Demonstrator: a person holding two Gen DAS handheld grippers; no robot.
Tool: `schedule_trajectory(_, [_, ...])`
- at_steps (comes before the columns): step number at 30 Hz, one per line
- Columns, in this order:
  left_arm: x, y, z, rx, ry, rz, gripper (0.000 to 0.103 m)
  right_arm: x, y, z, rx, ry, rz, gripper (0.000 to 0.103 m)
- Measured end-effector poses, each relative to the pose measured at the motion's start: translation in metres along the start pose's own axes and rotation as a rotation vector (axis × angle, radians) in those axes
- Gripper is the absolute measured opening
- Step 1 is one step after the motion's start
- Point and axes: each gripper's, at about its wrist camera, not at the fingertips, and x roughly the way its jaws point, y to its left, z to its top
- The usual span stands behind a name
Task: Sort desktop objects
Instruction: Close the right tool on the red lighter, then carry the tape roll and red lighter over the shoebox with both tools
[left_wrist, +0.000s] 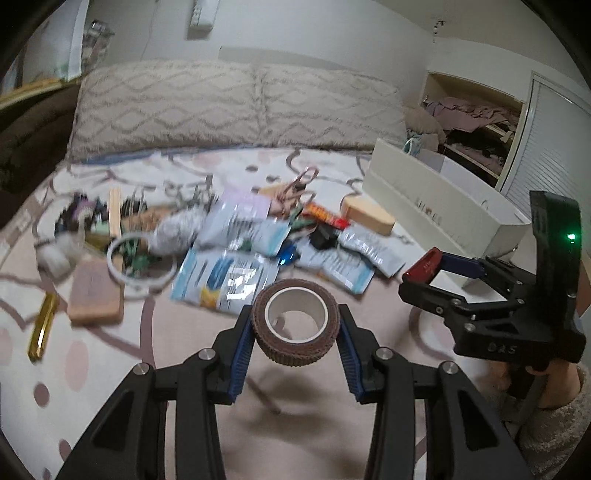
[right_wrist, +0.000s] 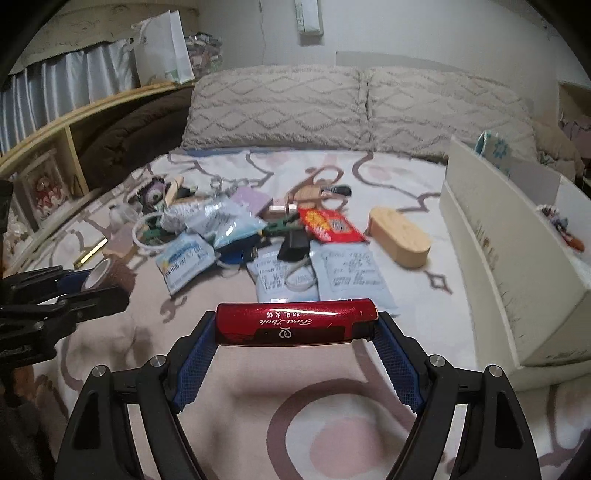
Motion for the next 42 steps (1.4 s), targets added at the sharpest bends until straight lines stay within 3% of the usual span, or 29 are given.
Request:
schedule_trajectory(12, [0.000, -0.052, 0.046, 0.067, -0.057, -0.039, 0.042, -0.058, -0.025, 0.046, -0.022, -0.145, -0.064, 0.083])
schedule_trajectory(23, [0.006, -0.098, 0.092, 0.093, -0.127, -0.112, 0.042, -0.092, -0.074, 0.083, 0.031, -0.239, -0.169, 0.083])
schedule_trajectory(32, [0.018, -0.134, 0.117, 0.113, -0.146, -0.163, 0.042, -0.108, -0.132, 0.082, 0.119, -0.266, -0.372, 0.083])
schedule_trajectory(42, [0.046, -0.174, 0.133, 0.137, -0.137, -0.221, 0.042, -0.111, -0.198, 0.061, 0.252, -0.230, -0.457, 0.083])
